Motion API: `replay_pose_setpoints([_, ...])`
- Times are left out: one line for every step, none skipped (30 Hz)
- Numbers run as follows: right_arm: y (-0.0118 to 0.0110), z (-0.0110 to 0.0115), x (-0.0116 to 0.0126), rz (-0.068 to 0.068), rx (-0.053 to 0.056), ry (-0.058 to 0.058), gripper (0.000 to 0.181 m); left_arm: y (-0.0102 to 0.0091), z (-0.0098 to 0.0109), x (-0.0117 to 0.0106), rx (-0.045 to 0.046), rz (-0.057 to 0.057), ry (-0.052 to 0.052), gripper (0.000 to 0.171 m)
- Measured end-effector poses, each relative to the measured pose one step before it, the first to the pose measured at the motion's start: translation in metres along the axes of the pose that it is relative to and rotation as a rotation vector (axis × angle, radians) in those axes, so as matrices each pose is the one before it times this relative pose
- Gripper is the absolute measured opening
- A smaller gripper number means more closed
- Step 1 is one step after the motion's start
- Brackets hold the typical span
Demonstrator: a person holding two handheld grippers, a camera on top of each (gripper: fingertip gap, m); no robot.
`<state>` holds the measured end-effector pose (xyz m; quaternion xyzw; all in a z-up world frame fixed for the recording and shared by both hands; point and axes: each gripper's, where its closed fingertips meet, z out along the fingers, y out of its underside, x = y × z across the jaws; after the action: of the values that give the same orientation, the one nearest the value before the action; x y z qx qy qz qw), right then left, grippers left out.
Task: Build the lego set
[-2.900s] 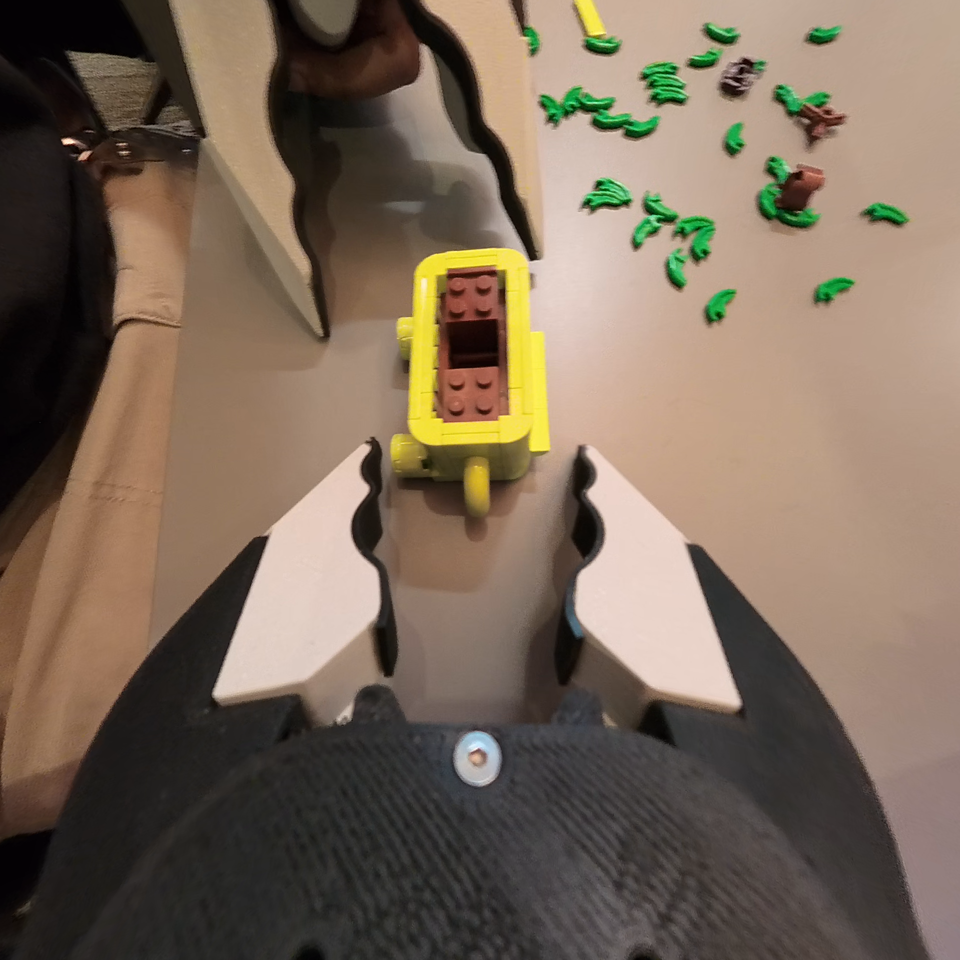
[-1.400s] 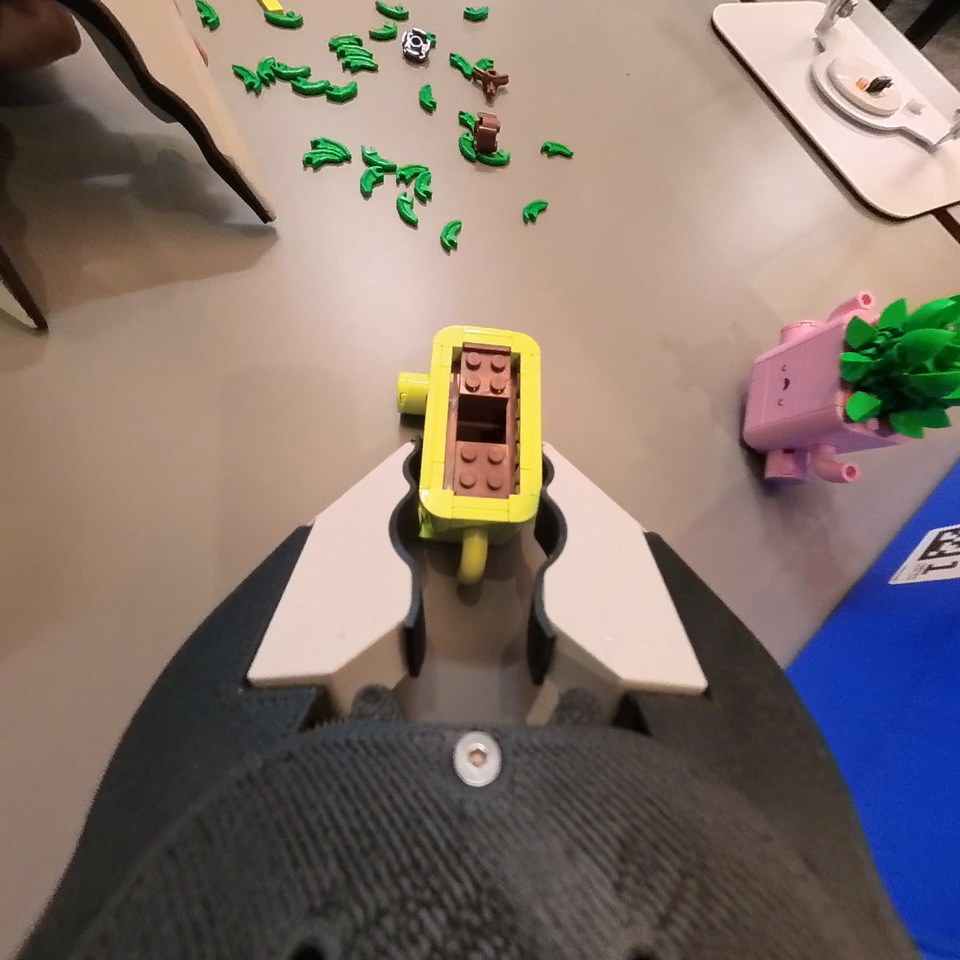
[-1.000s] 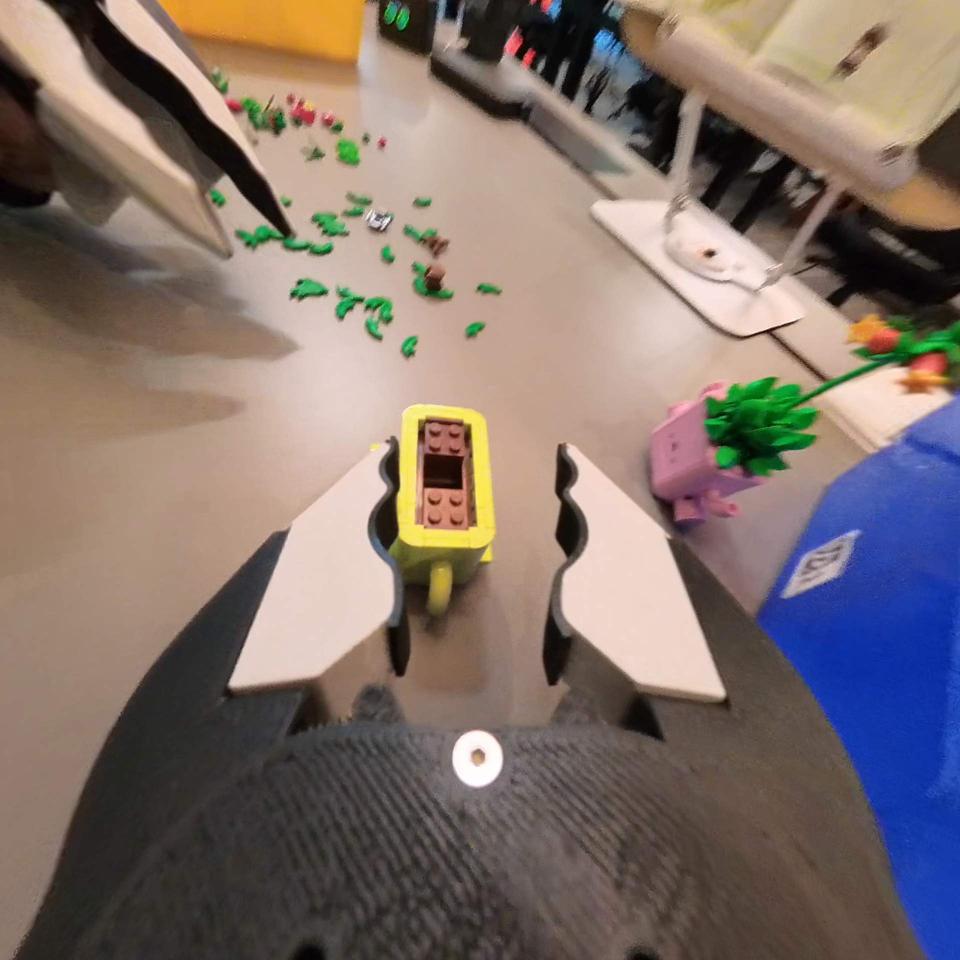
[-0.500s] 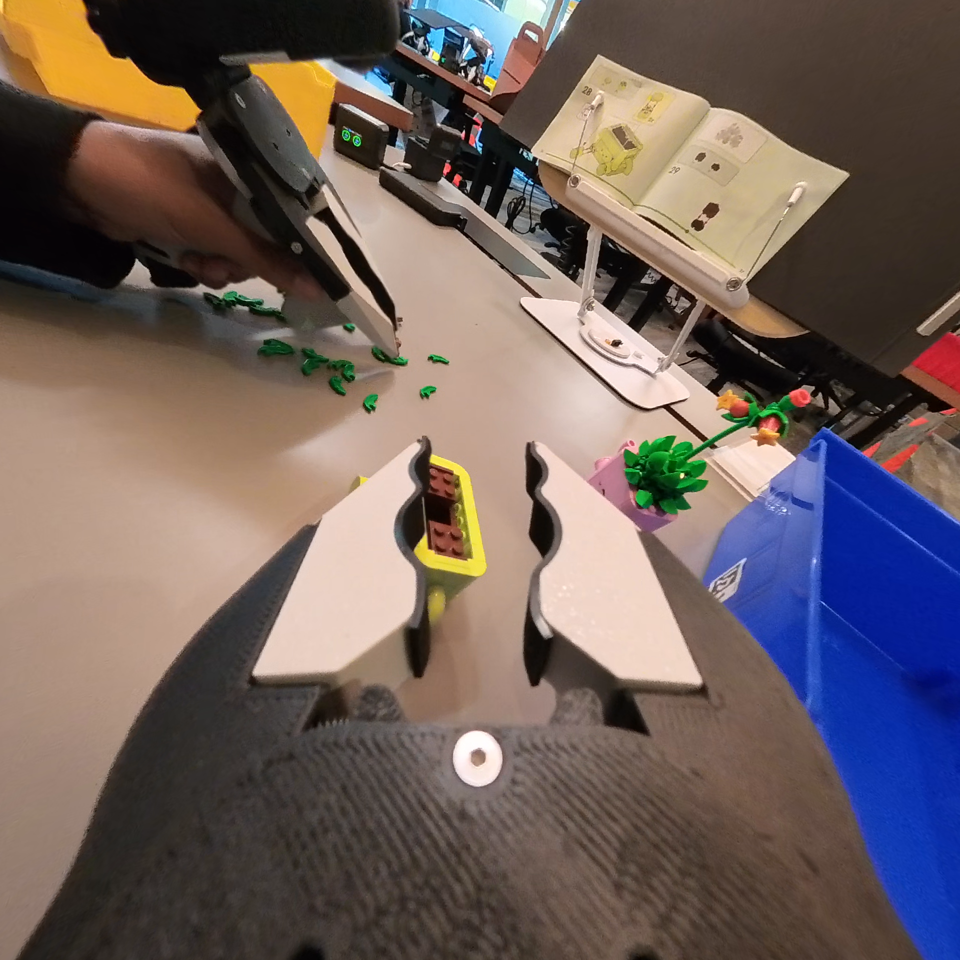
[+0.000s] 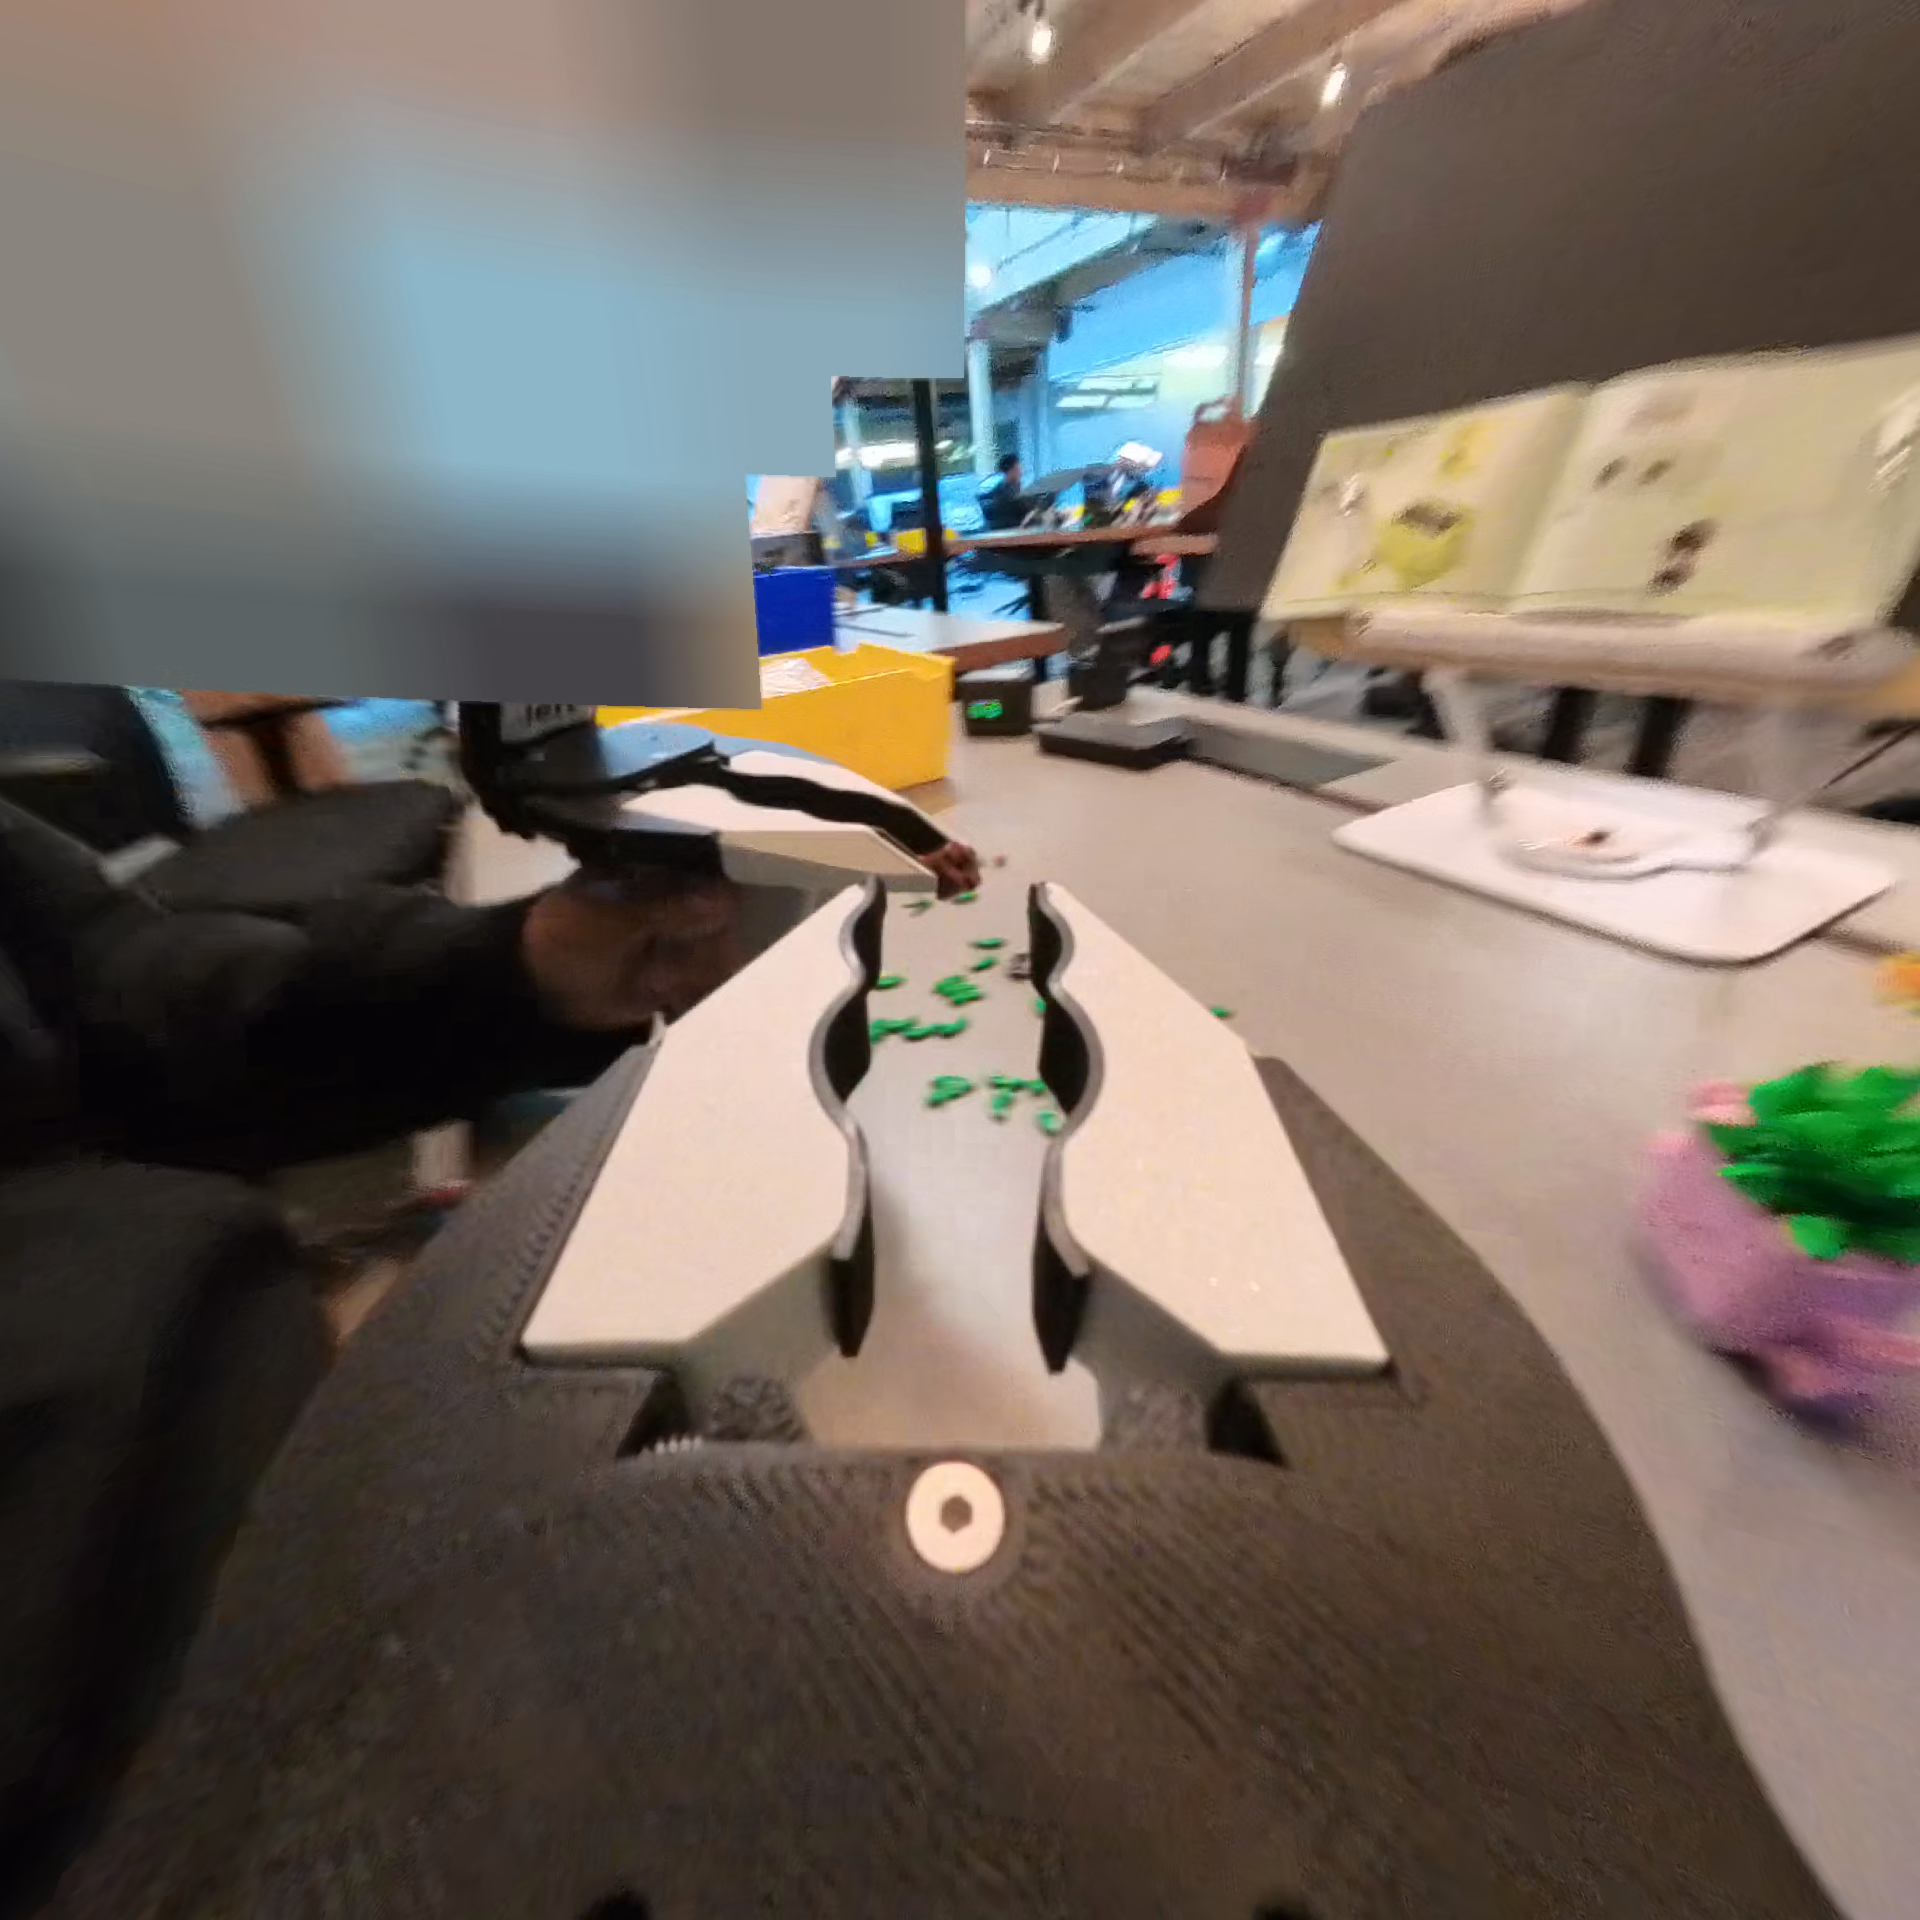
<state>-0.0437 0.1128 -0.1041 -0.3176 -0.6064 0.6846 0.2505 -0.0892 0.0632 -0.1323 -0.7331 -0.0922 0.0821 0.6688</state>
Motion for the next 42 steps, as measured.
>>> replay_pose_setpoints([0.00216, 0.00456, -0.00523, 0.0571, -0.0254, -0.0269, 0.030, -0.00640, -0.00628, 0.01081, 0.03927, 0.0217, 0.0076, 0.014])
replay_pose_setpoints([0.00290, 0.00418, -0.00381, 0.0526, -0.0187, -0.0226, 0.033, -0.00327, -0.00430, 0.00718, 0.02196, 0.0166, -0.0077, 0.014])
replay_pose_setpoints([0.00301, 0.00395, -0.00291, 0.0570, -0.0085, -0.0214, 0.035, -0.00231, -0.00302, 0.00867, 0.01748, 0.0160, 0.0111, 0.014])
replay_pose_setpoints([0.00289, 0.00374, -0.00358, 0.0607, -0.0020, -0.0309, 0.036, -0.00255, -0.00208, 0.00888, 0.02019, 0.0136, 0.0185, 0.014])
replay_pose_setpoints([0.00296, 0.00335, -0.00398, 0.0610, 0.0000, -0.0386, 0.037, -0.00146, -0.00102, 0.00631, 0.01363, 0.0191, 0.0068, 0.014])
replay_pose_setpoints([0.00323, 0.00314, -0.00459, 0.0585, -0.0012, -0.0459, 0.037, -0.00065, -0.00036, 0.00414, 0.00638, 0.0254, -0.0021, 0.014])
replay_pose_setpoints([0.00261, 0.00271, -0.00630, 0.0524, -0.0011, -0.0592, 0.037, -0.00102, -0.00026, 0.00296, 0.00723, 0.0286, -0.0069, 0.014])
replay_pose_setpoints([0.00198, 0.00185, -0.00659, 0.0455, -0.0006, -0.0612, 0.037, -0.00188, -0.00018, 0.00190, 0.00856, 0.0304, -0.0123, 0.014])
replay_pose_setpoints([0.00170, 0.00099, -0.00383, 0.0393, -0.0035, -0.0418, 0.036, -0.00182, 0.00034, 0.00356, 0.00410, 0.0323, -0.0009, 0.013])
replay_pose_setpoints([0.00106, 0.00028, -0.00199, 0.0297, -0.0005, -0.0262, 0.036, -0.00119, 0.00060, 0.00518, -0.00318, 0.0303, 0.0114, 0.013])
replay_pose_setpoints([-0.00013, -0.00031, -0.00133, 0.0208, 0.0084, -0.0177, 0.035, -0.00102, 0.00069, 0.00549, -0.00266, 0.0291, 0.0135, 0.013])
replay_pose_setpoints([-0.00031, -0.00065, 0.00002, 0.0141, 0.0099, -0.0051, 0.034, -0.00054, 0.00069, 0.00456, -0.00364, 0.0266, 0.0088, 0.013])
replay_pose_setpoints([0.00069, -0.00093, 0.00021, 0.0076, 0.0023, -0.0019, 0.033, -0.00064, 0.00036, 0.00281, -0.00063, 0.0238, -0.0005, 0.014])
replay_pose_setpoints([0.00147, -0.00070, -0.00121, 0.0036, -0.0037, -0.0101, 0.020, 0.00012, 0.00026, 0.00101, -0.00259, 0.0189, -0.0072, 0.013])
replay_pose_setpoints([0.00115, -0.00070, -0.00062, 0.0045, -0.0042, -0.0045, 0.013, 0.00182, 0.00042, 0.00052, -0.01114, 0.0143, -0.0040, 0.013])
replay_pose_setpoints([0.00138, -0.00063, 0.00050, 0.0034, -0.0055, 0.0043, 0.013, 0.00105, -0.00016, 0.00113, -0.00466, 0.0083, 0.0032, 0.013])
replay_pose_setpoints([0.00141, -0.00074, 0.00006, -0.0015, -0.0058, 0.0012, 0.013, 0.00064, -0.00017, 0.00157, -0.00132, -0.0009, 0.0073, 0.013])
replay_pose_setpoints([0.00139, -0.00055, 0.00043, -0.0038, -0.0053, 0.0040, 0.012, 0.00144, -0.00001, 0.00140, -0.00612, -0.0080, 0.0092, 0.013])
replay_pose_setpoints([0.00135, -0.00043, 0.00013, -0.0074, -0.0041, 0.0034, 0.012, 0.00106, -0.00022, 0.00055, -0.00202, -0.0064, 0.0035, 0.013])
replay_pose_setpoints([0.00102, -0.00020, -0.00003, -0.0092, -0.0026, 0.0025, 0.013, 0.00026, -0.00048, 0.00094, 0.00413, -0.0031, 0.0050, 0.013])
replay_pose_setpoints([0.00109, 0.00010, 0.00003, -0.0061, -0.0036, 0.0044, 0.013, 0.00132, -0.00018, 0.00016, -0.00337, -0.0029, -0.0002, 0.013])
replay_pose_setpoints([0.00145, 0.00052, -0.00005, -0.0018, -0.0065, 0.0021, 0.016, 0.00156, 0.00008, -0.00035, -0.00522, -0.0015, -0.0037, 0.013])
replay_pose_setpoints([0.00199, 0.00073, 0.00028, -0.0004, -0.0103, 0.0043, 0.019, 0.00095, -0.00003, 0.00058, -0.00027, 0.0014, 0.0019, 0.013])
replay_pose_setpoints([0.00196, 0.00046, 0.00177, -0.0067, -0.0098, 0.0131, 0.019, 0.00030, -0.00030, 0.00080, 0.00208, -0.0003, 0.0024, 0.013])
replay_pose_setpoints([0.00139, 0.00000, 0.00203, -0.0141, -0.0059, 0.0150, 0.014, 0.00082, 0.00024, 0.00092, -0.00244, -0.0033, 0.0039, 0.013])
replay_pose_setpoints([0.00107, -0.00017, 0.00155, -0.0159, -0.0047, 0.0123, 0.013, 0.00223, 0.00047, 0.00047, -0.01000, -0.0021, 0.0024, 0.014])
replay_pose_setpoints([0.00116, -0.00018, 0.00194, -0.0161, -0.0065, 0.0134, 0.013, 0.00235, 0.00054, 0.00051, -0.01072, 0.0010, 0.0049, 0.013])
replay_pose_setpoints([0.00138, -0.00009, 0.00234, -0.0163, -0.0081, 0.0161, 0.013, 0.00272, 0.00070, -0.00023, -0.01227, 0.0019, 0.0016, 0.013])
replay_pose_setpoints([0.00115, -0.00051, 0.00352, -0.0171, -0.0078, 0.0242, 0.013, 0.00361, 0.00082, -0.00054, -0.01777, 0.0015, 0.0027, 0.014])
replay_pose_setpoints([0.00155, -0.00091, 0.00541, -0.0204, -0.0104, 0.0359, 0.013, 0.00486, 0.00089, -0.00095, -0.02474, -0.0005, 0.0041, 0.021])
replay_pose_setpoints([0.00274, -0.00128, 0.00678, -0.0220, -0.0194, 0.0431, 0.013, 0.00469, 0.00003, -0.00155, -0.02189, -0.0035, 0.0070, 0.031])
replay_pose_setpoints([0.00486, -0.00079, 0.00759, -0.0197, -0.0345, 0.0468, 0.013, 0.00386, -0.00113, -0.00250, -0.01437, -0.0083, 0.0060, 0.038])
replay_pose_setpoints([0.00782, 0.00009, 0.00805, -0.0218, -0.0552, 0.0506, 0.013, 0.00353, -0.00164, -0.00395, -0.00675, -0.0201, 0.0011, 0.042])
replay_pose_setpoints([0.01167, 0.00164, 0.00811, -0.0268, -0.0799, 0.0534, 0.014, 0.00490, -0.00132, -0.00480, -0.01169, -0.0370, 0.0008, 0.041])
replay_pose_setpoints([0.01415, 0.00283, 0.00709, -0.0335, -0.0956, 0.0495, 0.014, 0.00746, -0.00041, -0.00500, -0.02763, -0.0492, 0.0060, 0.037])
replay_pose_setpoints([0.01288, 0.00329, 0.00557, -0.0418, -0.0884, 0.0424, 0.014, 0.00783, 0.00048, -0.00618, -0.03233, -0.0625, 0.0009, 0.036])
replay_pose_setpoints([0.00920, 0.00266, 0.00485, -0.0420, -0.0643, 0.0393, 0.014, 0.00735, 0.00133, -0.00405, -0.02762, -0.0683, 0.0147, 0.035])
replay_pose_setpoints([0.00522, 0.00173, 0.00459, -0.0345, -0.0361, 0.0362, 0.014, 0.00765, 0.00234, -0.00197, -0.03187, -0.0691, 0.0246, 0.036])
replay_pose_setpoints([0.00284, 0.00105, 0.00393, -0.0251, -0.0187, 0.0308, 0.014, 0.00638, 0.00271, -0.00232, -0.02634, -0.0599, 0.0162, 0.035])
replay_pose_setpoints([0.00288, 0.00124, 0.00273, -0.0189, -0.0175, 0.0210, 0.014, 0.00237, 0.00182, -0.00136, -0.01995, -0.0447, 0.0190, 0.033])
replay_pose_setpoints([0.00359, 0.00159, 0.00095, -0.0129, -0.0213, 0.0086, 0.014, 0.00062, 0.00123, -0.00149, -0.00602, -0.0273, 0.0125, 0.035])
replay_pose_setpoints([0.00322, 0.00209, -0.00019, -0.0074, -0.0199, 0.0009, 0.014, 0.00005, 0.00077, -0.00304, -0.00189, -0.0247, -0.0022, 0.034])
